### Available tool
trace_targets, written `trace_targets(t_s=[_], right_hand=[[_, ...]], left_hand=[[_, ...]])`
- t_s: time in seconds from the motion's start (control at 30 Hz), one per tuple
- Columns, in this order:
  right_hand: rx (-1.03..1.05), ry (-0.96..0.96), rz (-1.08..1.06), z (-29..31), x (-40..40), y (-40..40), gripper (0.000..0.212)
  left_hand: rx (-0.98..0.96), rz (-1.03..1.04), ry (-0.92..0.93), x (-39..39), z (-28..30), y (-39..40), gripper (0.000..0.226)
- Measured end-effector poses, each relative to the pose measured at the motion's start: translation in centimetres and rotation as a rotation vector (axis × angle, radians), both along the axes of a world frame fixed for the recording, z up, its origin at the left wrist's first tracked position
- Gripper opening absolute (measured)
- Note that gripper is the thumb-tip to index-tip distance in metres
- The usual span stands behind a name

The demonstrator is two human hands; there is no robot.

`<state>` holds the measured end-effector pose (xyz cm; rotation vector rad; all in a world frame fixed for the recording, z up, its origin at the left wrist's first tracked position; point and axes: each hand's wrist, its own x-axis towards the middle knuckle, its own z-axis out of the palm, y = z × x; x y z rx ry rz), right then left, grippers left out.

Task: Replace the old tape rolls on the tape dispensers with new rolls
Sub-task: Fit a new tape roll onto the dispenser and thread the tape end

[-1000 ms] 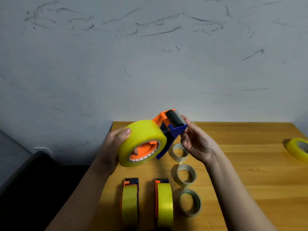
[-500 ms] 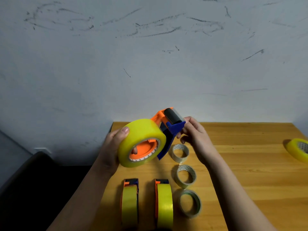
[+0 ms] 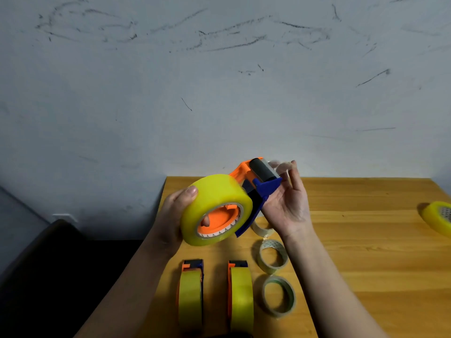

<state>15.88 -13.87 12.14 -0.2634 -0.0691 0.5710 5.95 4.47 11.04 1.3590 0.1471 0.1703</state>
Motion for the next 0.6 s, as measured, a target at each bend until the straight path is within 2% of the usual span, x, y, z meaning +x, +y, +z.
trace_targets(t_s=[0.1, 0.27, 0.43, 0.47, 0.57, 0.6], right_hand=[[0.022, 0.06, -0.06, 0.6, -0.1, 0.4, 0.012], [0.124, 0.11, -0.071, 1.0, -0.5, 0.5, 0.021], [0.01, 0.019, -0.049, 0.4, 0.2, 0.5, 0.022], [0.017, 0.007, -0.039, 0.2, 0.3, 0.5, 0.025], [0.059, 0.044, -0.04, -0.1, 0.7, 0.6, 0.052], [0.09, 0.061, -0.037, 0.0, 0.7, 0.7, 0.054]], left_hand=[[0.018, -0.013, -0.012, 0.1, 0.0, -0.2, 0.073], [-0.006, -0.022, -0.026, 0.2, 0.2, -0.6, 0.059], [0.007, -0.037, -0.028, 0.2, 0.4, -0.9, 0.057], [0.015, -0.038, -0.027, 0.2, 0.4, -0.9, 0.055], [0.025, -0.032, -0.019, 0.2, 0.5, -1.1, 0.046], [0.021, -0.032, -0.018, 0.2, 0.5, -1.1, 0.046]])
